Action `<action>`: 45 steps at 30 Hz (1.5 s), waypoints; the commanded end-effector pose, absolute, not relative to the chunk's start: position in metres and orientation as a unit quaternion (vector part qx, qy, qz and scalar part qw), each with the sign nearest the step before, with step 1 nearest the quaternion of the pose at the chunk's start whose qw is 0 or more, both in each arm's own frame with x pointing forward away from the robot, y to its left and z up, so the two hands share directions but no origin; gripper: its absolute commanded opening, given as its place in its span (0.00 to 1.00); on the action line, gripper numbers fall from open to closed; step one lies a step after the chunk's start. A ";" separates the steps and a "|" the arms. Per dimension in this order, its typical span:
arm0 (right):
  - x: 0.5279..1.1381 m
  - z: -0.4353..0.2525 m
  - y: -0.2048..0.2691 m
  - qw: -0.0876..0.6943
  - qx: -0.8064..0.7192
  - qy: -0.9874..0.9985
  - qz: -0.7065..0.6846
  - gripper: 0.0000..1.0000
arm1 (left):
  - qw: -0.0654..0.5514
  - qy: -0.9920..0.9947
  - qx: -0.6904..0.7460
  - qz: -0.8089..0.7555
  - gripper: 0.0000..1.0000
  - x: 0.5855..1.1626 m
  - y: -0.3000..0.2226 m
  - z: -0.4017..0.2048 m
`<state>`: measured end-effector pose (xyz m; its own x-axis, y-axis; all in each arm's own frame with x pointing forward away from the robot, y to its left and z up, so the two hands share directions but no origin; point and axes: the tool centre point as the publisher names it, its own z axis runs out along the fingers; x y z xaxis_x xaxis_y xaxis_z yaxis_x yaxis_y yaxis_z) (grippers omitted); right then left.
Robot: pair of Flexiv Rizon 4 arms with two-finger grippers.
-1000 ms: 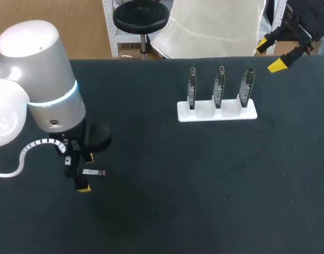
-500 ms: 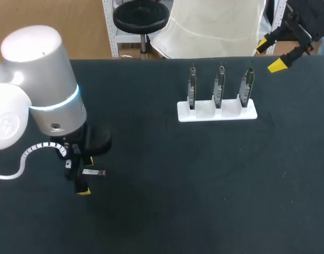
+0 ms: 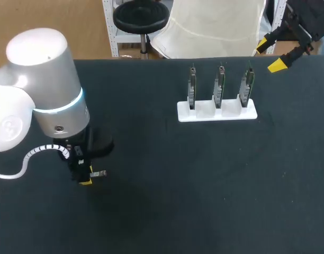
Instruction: Pick up the optical module with the left hand, and insert it into the network port with the right hand.
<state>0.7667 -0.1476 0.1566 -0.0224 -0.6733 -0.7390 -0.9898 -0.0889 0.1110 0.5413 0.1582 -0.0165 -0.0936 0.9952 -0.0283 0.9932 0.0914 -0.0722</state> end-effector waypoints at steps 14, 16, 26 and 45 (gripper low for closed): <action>0.764 0.156 -0.147 0.239 -0.657 0.633 0.331 1.00 | -0.083 -0.783 -0.614 0.048 0.00 0.596 0.149 0.025; 0.764 0.156 -0.147 0.239 -0.657 0.633 0.331 1.00 | -0.106 -0.792 -0.599 0.052 0.00 0.611 0.147 0.035; 0.764 0.156 -0.147 0.239 -0.657 0.633 0.331 1.00 | -0.260 -0.782 -0.555 0.113 0.00 0.706 0.104 0.101; 0.764 0.156 -0.147 0.239 -0.657 0.633 0.331 1.00 | -0.433 -0.680 -0.555 0.207 0.00 0.779 -0.020 0.201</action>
<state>0.7667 -0.1476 0.1566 -0.0224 -0.6733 -0.7390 -0.9898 -0.0889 0.1110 0.7654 -0.0044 0.2026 -0.0453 0.6169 -0.7858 0.9286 0.3160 0.1946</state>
